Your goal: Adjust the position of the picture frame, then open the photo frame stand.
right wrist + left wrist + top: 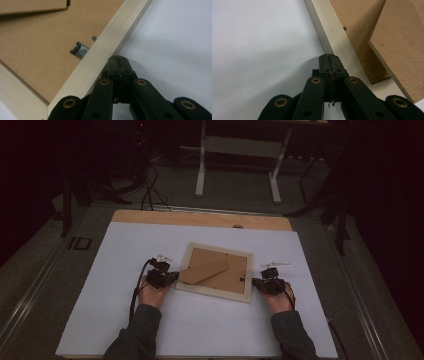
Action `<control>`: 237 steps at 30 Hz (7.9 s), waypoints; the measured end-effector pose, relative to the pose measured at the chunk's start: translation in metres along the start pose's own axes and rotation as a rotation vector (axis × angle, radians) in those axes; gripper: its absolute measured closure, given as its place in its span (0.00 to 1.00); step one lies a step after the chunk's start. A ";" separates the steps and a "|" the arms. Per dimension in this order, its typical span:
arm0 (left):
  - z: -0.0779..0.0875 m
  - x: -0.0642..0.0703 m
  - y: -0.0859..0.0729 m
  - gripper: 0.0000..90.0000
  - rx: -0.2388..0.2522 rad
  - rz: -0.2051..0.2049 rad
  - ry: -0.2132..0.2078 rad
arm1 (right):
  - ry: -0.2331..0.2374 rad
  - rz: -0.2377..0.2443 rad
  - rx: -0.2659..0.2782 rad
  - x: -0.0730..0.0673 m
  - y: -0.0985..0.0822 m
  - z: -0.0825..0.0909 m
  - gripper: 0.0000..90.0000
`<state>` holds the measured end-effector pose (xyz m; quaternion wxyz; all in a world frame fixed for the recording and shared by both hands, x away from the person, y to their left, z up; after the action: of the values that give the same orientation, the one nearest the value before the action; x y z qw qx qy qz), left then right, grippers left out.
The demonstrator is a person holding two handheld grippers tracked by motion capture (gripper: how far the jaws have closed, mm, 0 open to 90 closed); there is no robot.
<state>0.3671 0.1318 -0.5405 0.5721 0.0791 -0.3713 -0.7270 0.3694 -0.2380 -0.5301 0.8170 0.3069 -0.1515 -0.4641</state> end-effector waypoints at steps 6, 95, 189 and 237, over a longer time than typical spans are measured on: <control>0.007 -0.006 -0.005 1.00 0.005 0.020 0.008 | 0.016 0.002 0.001 -0.003 0.009 -0.008 1.00; 0.023 -0.022 -0.020 0.93 0.078 0.091 -0.019 | 0.030 0.018 0.015 -0.010 0.021 -0.019 0.96; 0.047 0.031 0.035 0.67 0.106 -0.089 -0.178 | -0.002 0.182 0.211 -0.025 0.004 0.030 0.75; -0.011 0.019 0.047 0.41 -0.187 -0.064 -0.316 | 0.032 0.171 0.201 -0.025 0.005 0.024 0.71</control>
<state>0.4028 0.1071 -0.5132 0.4879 -0.0777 -0.3848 -0.7796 0.3471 -0.2228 -0.5075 0.8211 0.3806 -0.2098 -0.3701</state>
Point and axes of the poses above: each handheld gripper's, and its own axes: z roughly backward along the jaws, y roughly out of its top, x roughly to its right, the point moved 1 cm from there along -z, roughly forward along the jaws, and after that the axes turned 9 degrees about z, right-handed, at the moved point
